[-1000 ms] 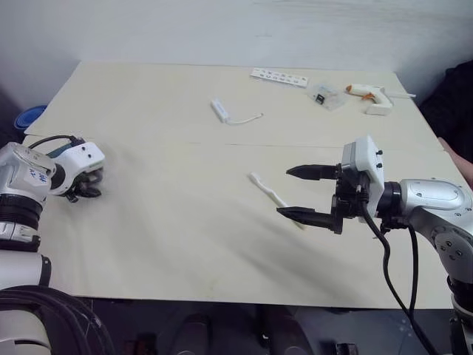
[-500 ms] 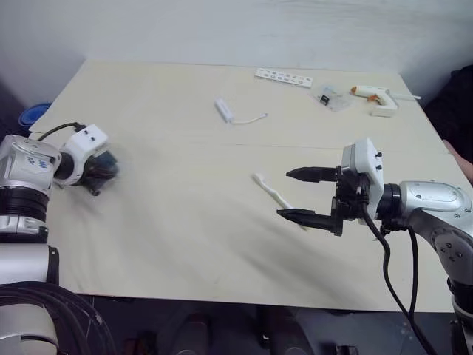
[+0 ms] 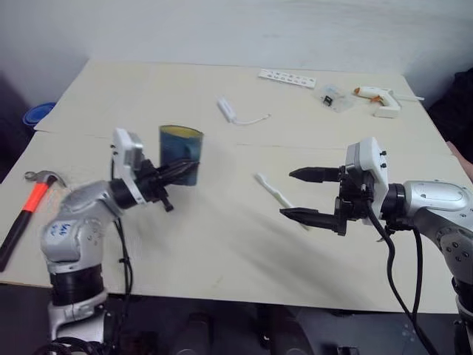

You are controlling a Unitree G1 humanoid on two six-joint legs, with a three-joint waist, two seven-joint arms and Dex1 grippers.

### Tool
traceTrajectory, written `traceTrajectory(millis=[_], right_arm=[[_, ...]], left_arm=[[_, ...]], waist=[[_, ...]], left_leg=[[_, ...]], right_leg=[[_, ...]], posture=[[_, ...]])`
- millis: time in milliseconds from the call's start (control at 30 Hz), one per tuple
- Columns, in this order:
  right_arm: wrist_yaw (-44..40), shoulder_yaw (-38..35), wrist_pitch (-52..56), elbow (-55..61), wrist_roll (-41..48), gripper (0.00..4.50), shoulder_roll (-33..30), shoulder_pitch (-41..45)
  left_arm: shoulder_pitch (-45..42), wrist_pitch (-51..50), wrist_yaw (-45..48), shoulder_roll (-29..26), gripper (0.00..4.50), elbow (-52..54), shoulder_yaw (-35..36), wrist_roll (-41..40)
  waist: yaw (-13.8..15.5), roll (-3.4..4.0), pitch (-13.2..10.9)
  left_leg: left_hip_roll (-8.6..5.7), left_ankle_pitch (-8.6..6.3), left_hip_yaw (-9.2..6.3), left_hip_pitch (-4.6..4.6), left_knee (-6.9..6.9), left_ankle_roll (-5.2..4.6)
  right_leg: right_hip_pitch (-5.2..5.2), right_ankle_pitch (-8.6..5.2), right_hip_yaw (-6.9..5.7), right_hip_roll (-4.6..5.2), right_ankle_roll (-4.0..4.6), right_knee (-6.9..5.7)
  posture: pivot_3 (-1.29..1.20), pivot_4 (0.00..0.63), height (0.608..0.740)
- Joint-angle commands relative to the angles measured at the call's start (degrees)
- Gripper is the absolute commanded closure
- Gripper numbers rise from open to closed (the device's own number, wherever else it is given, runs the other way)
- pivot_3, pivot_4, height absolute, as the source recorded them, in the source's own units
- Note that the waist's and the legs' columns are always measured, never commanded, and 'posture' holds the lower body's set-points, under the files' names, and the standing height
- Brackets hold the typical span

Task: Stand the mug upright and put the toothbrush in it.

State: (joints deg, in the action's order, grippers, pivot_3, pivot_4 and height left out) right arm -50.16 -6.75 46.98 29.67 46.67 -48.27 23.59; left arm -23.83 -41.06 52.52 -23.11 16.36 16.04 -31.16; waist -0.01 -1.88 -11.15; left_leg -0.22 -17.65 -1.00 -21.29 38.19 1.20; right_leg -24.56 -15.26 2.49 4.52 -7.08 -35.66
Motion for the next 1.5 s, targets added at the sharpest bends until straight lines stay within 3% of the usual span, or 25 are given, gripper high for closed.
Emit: traceTrajectory(millis=[33,367,567,800,1100,1500], right_arm=[[-0.62,-2.39,0.47,-0.23,1.09,0.00,-1.43,-1.05],[-0.05,-1.30,1.19,0.06,1.50,0.00,-0.72,-1.09],[-0.43,-1.77,1.61,0.26,1.44,0.00,-1.38,-1.20],[-0.86,-0.99,1.77,-0.60,1.04,0.00,-1.30,-0.25],[-1.40,1.76,1.18,-2.23,-0.61,0.00,-0.32,0.94],[-2.59,6.54,-1.28,-5.47,-4.52,0.00,2.90,2.50]], left_arm=[[1.89,4.00,1.99,-0.47,4.47,4.34,-5.07,-1.23],[6.39,13.35,2.07,1.69,4.47,-1.74,-13.91,1.54],[8.27,17.61,1.54,1.86,4.47,-5.46,-14.58,2.54],[11.05,16.81,0.84,0.00,2.68,-2.86,-14.12,1.24],[18.16,11.86,-0.17,-8.47,0.02,6.64,-8.01,-3.51],[32.80,9.70,3.27,-23.86,0.02,14.15,4.87,-4.81]], waist=[[0.00,0.00,0.00],[-0.05,0.04,0.02],[-0.05,0.04,0.02],[-0.07,0.04,0.02],[-0.16,0.08,0.01],[-0.24,0.13,-0.02]], left_leg=[[0.01,-0.01,0.01,0.08,-0.01,0.01],[-0.06,-0.01,-0.01,0.09,-0.09,-0.01],[-0.07,-0.02,-0.02,0.05,-0.09,-0.01],[-0.02,-0.02,-0.03,0.08,-0.11,-0.02],[0.14,-0.03,-0.09,0.09,-0.16,-0.03],[0.22,-0.05,-0.10,0.08,-0.25,-0.04]], right_leg=[[0.14,0.00,-0.06,0.00,0.01,0.07],[0.10,-0.05,-0.10,-0.07,0.09,0.11],[0.10,-0.05,-0.12,-0.06,0.09,0.15],[0.10,-0.06,-0.11,-0.06,0.10,0.16],[0.09,-0.08,-0.10,-0.03,0.15,0.19],[0.06,-0.24,-0.13,0.00,0.44,0.31]], posture=[[0.00,0.150,0.740],[0.00,0.150,0.740],[0.00,0.150,0.740],[0.00,0.150,0.740],[0.00,0.150,0.740],[0.00,0.150,0.740]])
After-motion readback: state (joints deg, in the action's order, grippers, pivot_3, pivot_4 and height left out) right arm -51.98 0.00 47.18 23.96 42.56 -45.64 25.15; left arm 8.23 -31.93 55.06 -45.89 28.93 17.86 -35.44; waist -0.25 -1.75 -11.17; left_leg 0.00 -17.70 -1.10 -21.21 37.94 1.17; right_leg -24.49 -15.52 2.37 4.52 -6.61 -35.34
